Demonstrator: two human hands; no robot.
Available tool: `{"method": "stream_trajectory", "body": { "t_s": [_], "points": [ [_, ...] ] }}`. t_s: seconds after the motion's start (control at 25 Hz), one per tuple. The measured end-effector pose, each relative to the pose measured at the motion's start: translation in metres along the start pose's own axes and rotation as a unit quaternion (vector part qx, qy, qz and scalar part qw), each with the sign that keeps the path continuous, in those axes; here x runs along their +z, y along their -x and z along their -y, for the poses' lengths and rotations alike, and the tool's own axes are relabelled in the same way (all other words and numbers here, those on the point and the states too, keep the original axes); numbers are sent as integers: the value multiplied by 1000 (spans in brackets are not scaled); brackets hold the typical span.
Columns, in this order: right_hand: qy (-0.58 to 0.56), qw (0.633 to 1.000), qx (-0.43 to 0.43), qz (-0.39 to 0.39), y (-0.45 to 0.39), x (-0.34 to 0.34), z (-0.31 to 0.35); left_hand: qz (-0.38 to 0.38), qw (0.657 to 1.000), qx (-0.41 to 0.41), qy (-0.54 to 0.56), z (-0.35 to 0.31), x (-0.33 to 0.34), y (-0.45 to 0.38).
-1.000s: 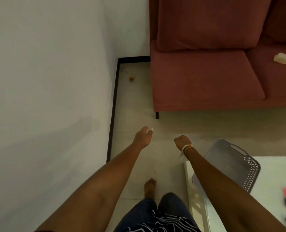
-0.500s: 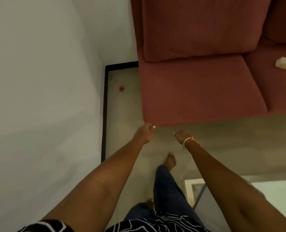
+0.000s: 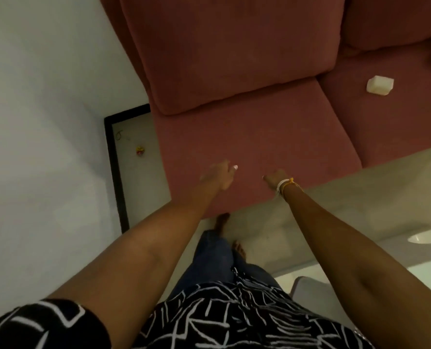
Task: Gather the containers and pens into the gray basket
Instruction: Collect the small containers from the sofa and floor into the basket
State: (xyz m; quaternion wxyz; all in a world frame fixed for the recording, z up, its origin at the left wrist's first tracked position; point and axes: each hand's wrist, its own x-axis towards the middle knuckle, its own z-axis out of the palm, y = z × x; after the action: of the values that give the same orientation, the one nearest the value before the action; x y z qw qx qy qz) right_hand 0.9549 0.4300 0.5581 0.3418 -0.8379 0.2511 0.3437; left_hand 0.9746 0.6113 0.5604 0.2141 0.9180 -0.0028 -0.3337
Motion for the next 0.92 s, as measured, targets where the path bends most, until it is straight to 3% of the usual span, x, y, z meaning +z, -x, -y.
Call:
{"method": "stream_trajectory", "body": {
  "t_s": [0.32, 0.52, 0.68, 0.92],
  "points": [
    [-108, 993, 44, -5, -54, -58, 12, 80, 995, 18, -62, -61, -25, -98],
    [-147, 988, 54, -10, -103, -120, -6, 79, 993, 34, -78, -129, -33, -146],
    [-151, 987, 55, -6, -157, -190, -42, 80, 995, 10, -61, -189, 0, -198],
    [-92, 994, 36, 41, -236, -324, -119, 97, 994, -18, -45, -335, 61, -256]
  ]
}}
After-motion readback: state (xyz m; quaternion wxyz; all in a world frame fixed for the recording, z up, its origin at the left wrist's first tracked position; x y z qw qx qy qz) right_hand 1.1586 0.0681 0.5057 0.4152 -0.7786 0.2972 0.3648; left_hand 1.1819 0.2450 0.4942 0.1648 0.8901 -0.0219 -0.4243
